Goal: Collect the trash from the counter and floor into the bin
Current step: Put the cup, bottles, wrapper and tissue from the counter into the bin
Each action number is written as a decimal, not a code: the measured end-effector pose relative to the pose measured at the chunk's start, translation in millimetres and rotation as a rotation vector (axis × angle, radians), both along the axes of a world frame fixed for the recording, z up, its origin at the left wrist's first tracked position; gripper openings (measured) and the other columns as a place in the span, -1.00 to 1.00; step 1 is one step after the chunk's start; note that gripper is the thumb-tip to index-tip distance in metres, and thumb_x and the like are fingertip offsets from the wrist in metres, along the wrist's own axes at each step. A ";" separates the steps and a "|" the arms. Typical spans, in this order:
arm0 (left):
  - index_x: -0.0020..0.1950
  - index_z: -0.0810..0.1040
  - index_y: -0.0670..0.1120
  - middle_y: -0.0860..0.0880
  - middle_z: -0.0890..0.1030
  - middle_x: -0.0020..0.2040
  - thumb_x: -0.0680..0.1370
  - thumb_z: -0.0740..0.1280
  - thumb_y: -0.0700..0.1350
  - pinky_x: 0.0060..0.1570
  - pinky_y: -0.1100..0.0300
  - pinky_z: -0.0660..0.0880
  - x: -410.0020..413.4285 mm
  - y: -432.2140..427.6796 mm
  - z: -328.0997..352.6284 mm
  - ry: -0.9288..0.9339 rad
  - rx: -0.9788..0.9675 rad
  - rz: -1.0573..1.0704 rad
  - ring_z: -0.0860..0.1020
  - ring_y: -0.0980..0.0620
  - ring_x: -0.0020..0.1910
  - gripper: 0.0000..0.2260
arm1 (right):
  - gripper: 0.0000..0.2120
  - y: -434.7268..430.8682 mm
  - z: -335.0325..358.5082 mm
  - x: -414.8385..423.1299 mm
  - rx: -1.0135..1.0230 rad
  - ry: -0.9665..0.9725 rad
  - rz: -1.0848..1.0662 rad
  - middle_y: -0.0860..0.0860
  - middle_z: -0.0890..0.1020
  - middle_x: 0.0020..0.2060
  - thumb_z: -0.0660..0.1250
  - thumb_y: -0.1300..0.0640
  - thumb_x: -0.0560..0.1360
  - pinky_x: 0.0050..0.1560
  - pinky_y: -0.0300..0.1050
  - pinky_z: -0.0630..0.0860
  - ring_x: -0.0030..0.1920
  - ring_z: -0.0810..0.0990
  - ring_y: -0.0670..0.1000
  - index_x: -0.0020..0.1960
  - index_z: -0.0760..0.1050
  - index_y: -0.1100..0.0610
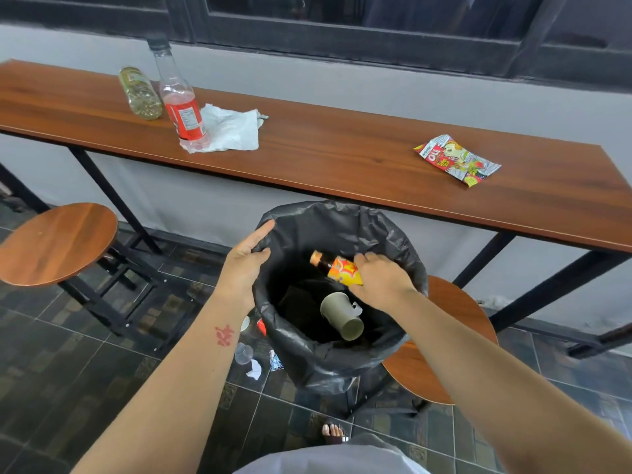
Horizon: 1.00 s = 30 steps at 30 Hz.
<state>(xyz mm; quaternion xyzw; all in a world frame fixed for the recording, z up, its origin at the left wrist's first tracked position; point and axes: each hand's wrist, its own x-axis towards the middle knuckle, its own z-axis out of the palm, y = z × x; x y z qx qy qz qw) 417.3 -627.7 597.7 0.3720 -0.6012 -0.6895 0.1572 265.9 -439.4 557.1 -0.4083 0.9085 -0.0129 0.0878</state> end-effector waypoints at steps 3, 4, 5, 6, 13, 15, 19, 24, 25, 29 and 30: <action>0.28 0.60 0.22 0.12 0.47 0.44 0.64 0.21 -0.33 0.44 -0.06 0.35 2.0 -1.4 -1.1 0.015 -0.002 -0.018 0.39 0.03 0.45 -0.53 | -0.48 0.2 -10.6 6.4 0.197 0.026 0.015 0.11 0.43 0.30 0.36 0.00 0.52 0.18 0.04 0.49 0.32 0.40 0.13 0.38 0.29 0.16; 0.28 0.60 0.23 0.12 0.46 0.44 0.64 0.21 -0.33 0.44 -0.05 0.34 2.3 -1.6 -1.6 0.016 0.000 -0.023 0.39 0.04 0.45 -0.53 | -0.47 0.6 -13.5 7.8 0.243 0.029 0.024 0.11 0.42 0.31 0.37 0.00 0.51 0.19 0.04 0.47 0.33 0.39 0.13 0.38 0.29 0.15; 0.28 0.60 0.23 0.12 0.46 0.44 0.65 0.21 -0.32 0.44 -0.05 0.34 2.5 -1.2 -1.8 0.016 0.001 -0.028 0.38 0.04 0.45 -0.53 | -0.47 1.4 -15.9 8.8 0.277 0.026 0.038 0.11 0.42 0.31 0.37 -0.01 0.51 0.21 0.04 0.46 0.34 0.38 0.13 0.38 0.30 0.15; 0.28 0.60 0.23 0.12 0.46 0.44 0.65 0.20 -0.32 0.44 -0.06 0.34 2.5 -0.7 -1.6 0.015 0.003 -0.030 0.38 0.04 0.46 -0.53 | -0.47 2.1 -17.5 9.3 0.303 0.022 0.060 0.10 0.42 0.31 0.38 -0.02 0.51 0.23 0.04 0.44 0.34 0.38 0.13 0.38 0.31 0.15; 0.35 0.56 0.17 0.05 0.47 0.44 0.66 0.20 -0.31 0.39 -0.05 0.40 -3.8 6.5 -1.9 -0.003 0.023 -0.026 0.41 -0.02 0.42 -0.55 | -0.58 11.9 7.6 0.2 -0.194 0.074 0.114 -0.02 0.52 0.32 0.21 -0.08 0.59 0.28 -0.06 0.41 0.34 0.43 0.02 0.41 0.38 0.01; 0.34 0.57 0.16 0.05 0.49 0.42 0.65 0.20 -0.32 0.37 -0.05 0.43 -6.7 8.6 -4.4 0.001 0.056 -0.025 0.45 -0.03 0.39 -0.55 | -0.66 16.2 20.3 -7.2 -0.398 0.113 0.079 -0.02 0.58 0.22 0.22 -0.04 0.59 0.19 -0.08 0.49 0.25 0.51 0.01 0.34 0.46 0.01; 0.29 0.61 0.20 0.08 0.49 0.41 0.65 0.21 -0.33 0.38 -0.06 0.42 -14.1 9.0 -11.7 -0.011 0.066 -0.011 0.44 -0.01 0.40 -0.54 | -0.72 24.8 47.2 -31.3 -0.744 0.316 -0.037 0.07 0.62 0.08 0.31 0.06 0.56 0.06 -0.08 0.48 0.12 0.54 0.10 0.23 0.52 0.14; 0.30 0.60 0.18 0.09 0.54 0.33 0.65 0.19 -0.33 0.32 -0.03 0.48 -23.0 12.2 -11.5 0.001 0.109 -0.023 0.51 0.01 0.32 -0.55 | -0.68 34.2 70.5 -84.5 -0.798 0.476 -0.223 0.08 0.59 0.15 0.26 0.05 0.56 0.24 -0.04 0.33 0.21 0.49 0.13 0.26 0.47 0.18; 0.32 0.59 0.16 0.10 0.56 0.29 0.66 0.19 -0.33 0.25 -0.01 0.52 -24.9 13.7 -9.8 0.006 0.123 -0.017 0.54 0.01 0.25 -0.55 | -0.65 35.4 72.1 -95.8 -0.761 0.468 -0.256 0.10 0.57 0.21 0.26 0.04 0.56 0.30 -0.02 0.31 0.27 0.47 0.14 0.28 0.45 0.19; 0.30 0.60 0.17 0.07 0.56 0.29 0.66 0.18 -0.33 0.16 0.03 0.57 -30.0 12.6 -13.2 0.005 0.131 0.007 0.57 0.01 0.20 -0.55 | -0.39 37.4 77.4 -132.9 -0.423 0.300 -0.443 0.13 0.18 0.54 0.19 -0.14 0.59 0.52 0.09 0.06 0.56 0.08 0.17 0.53 0.19 0.14; 0.28 0.61 0.20 0.07 0.55 0.32 0.65 0.19 -0.33 0.21 0.00 0.55 -30.4 10.8 -15.6 0.004 0.127 0.009 0.55 0.00 0.25 -0.54 | -0.34 37.1 79.0 -139.9 -0.348 0.248 -0.487 0.12 0.09 0.57 0.13 -0.20 0.60 0.53 0.10 0.00 0.57 -0.01 0.17 0.56 0.10 0.11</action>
